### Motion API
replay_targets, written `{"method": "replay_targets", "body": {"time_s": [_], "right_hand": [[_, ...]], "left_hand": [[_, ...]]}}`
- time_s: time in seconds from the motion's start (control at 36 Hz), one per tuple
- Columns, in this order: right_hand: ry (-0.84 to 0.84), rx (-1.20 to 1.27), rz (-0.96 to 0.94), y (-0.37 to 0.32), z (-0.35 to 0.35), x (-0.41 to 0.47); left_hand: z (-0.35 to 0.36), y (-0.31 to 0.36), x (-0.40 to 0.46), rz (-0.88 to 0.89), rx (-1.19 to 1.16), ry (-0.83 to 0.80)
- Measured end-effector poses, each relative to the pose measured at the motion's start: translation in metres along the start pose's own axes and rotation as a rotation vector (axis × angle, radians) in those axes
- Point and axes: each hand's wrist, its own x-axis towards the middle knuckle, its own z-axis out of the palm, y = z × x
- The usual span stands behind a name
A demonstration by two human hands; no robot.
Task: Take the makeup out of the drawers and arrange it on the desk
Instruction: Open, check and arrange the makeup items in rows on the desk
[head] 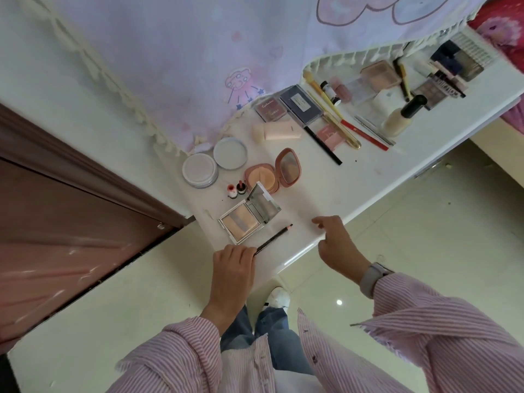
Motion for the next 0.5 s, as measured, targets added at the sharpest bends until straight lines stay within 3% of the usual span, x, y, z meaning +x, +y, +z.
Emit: {"method": "replay_targets", "body": {"time_s": [0.25,0.5], "right_hand": [[0.148,0.156,-0.076,-0.021,0.016,0.026],[0.226,0.011,-0.143,-0.008,0.013,0.031]], "left_hand": [[0.009,0.0,0.007,-0.041,0.128,0.078],[0.009,0.0,0.014,-0.09,0.154,0.115]]}}
